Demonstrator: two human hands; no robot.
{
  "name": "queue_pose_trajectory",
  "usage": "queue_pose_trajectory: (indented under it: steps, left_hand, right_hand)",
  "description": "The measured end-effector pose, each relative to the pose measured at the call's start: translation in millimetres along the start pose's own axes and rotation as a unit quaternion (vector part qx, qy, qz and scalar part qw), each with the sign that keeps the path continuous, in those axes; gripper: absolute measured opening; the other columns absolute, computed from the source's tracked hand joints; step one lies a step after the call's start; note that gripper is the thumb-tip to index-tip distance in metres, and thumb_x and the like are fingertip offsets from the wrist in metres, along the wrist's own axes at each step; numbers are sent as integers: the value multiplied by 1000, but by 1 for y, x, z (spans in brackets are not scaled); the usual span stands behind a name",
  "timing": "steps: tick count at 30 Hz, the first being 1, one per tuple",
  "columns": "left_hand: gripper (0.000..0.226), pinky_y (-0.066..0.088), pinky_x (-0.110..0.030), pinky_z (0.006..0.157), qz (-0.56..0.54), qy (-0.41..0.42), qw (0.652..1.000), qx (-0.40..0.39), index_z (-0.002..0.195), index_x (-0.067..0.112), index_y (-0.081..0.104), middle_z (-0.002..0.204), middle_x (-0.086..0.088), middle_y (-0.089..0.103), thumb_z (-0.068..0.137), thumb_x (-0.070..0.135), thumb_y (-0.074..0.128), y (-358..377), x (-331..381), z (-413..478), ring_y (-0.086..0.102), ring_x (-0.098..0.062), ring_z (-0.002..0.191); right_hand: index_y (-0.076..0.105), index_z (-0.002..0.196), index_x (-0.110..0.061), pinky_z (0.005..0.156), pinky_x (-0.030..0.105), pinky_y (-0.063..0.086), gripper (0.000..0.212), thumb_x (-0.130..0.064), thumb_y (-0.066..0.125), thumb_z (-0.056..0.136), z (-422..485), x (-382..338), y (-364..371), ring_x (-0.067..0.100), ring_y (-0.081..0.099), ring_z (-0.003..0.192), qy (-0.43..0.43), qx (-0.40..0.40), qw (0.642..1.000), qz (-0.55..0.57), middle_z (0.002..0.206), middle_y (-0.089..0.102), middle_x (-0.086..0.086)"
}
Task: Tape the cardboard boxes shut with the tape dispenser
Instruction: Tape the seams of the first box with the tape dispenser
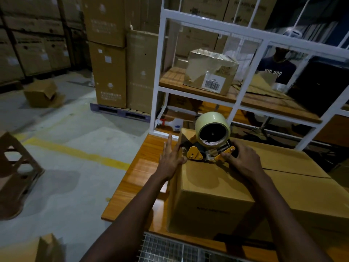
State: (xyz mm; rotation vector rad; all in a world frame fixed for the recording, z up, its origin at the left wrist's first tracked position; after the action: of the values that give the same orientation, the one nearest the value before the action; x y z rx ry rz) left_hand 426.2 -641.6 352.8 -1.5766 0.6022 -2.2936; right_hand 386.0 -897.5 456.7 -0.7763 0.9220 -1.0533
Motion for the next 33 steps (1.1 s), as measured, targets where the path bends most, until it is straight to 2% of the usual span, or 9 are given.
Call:
queue_pose_trajectory:
  steps: [3,5,9,16,22,25,27,29,33]
  left_hand:
    - [65,22,-69,110,1,10,999,31,132,78,6,165,2,-11,74,80,37,3,4,-3,-4,-32,151]
    - [68,24,-67,110,6,9,999,45,134,70,16,166,-2,-7,71,90,31,3,5,-3,0,-34,151]
    - [64,31,-68,104,40,-6,998,57,137,54,31,166,1,-6,76,70,36,1,2,-5,6,-36,150]
    - [84,29,-52,106,6,-7,998,61,138,50,41,164,-8,7,67,94,29,-1,11,-9,15,-31,148]
    - [60,18,-57,113,62,-83,995,13,132,60,41,164,-7,7,73,47,44,-15,28,-9,7,-33,148]
    - [55,14,-64,113,224,-155,962,-33,140,55,37,165,-7,-1,86,45,43,-29,51,-1,-2,-38,149]
    - [56,9,-72,111,425,-159,883,-119,151,44,25,165,-7,-11,97,52,38,-23,76,2,-11,-41,149]
    - [66,4,-73,112,523,-115,823,-189,156,31,14,165,-7,-11,98,60,28,7,107,0,-10,-40,149]
    - [76,-4,-62,118,467,-103,852,-215,157,20,-3,164,-4,-11,97,62,19,82,148,-7,-9,-30,151]
  right_hand:
    - [55,128,-25,69,33,38,83,-81,33,71,4,6,1,25,59,97,4,9,1000,12,110,67,3]
    - [55,127,-27,70,34,40,81,-82,34,72,3,11,2,22,59,94,-1,9,1000,21,107,67,1]
    - [56,126,-27,69,34,38,77,-80,36,73,0,27,-3,22,59,90,-4,13,1000,25,103,67,1]
    - [52,134,-26,81,40,41,88,-84,34,71,-19,114,-40,27,58,101,15,-8,1000,20,115,66,6]
    - [51,136,-21,87,44,40,96,-84,34,66,-34,169,-64,31,56,108,57,-27,998,10,123,62,12]
    - [50,137,-24,83,39,39,97,-86,29,65,-33,168,-66,30,56,107,43,-40,998,-10,123,62,11]
    - [50,137,-24,84,38,37,99,-86,26,64,-32,168,-66,30,56,109,42,-45,998,-11,122,62,11]
    - [49,137,-24,85,39,36,102,-89,23,62,-32,169,-66,29,55,109,40,-49,998,-13,119,63,10]
    - [48,134,-24,88,41,35,95,-92,28,70,-32,171,-62,27,54,110,26,-50,998,-24,118,63,7]
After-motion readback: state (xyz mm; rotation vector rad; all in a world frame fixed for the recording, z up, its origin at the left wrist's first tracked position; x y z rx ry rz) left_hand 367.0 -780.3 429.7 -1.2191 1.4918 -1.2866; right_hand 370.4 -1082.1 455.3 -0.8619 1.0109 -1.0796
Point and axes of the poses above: each hand's wrist, its own z-axis towards the middle knuckle, its own y-axis out of the palm, x = y × z, the point moved 1 cm from there along z, towards the middle knuckle
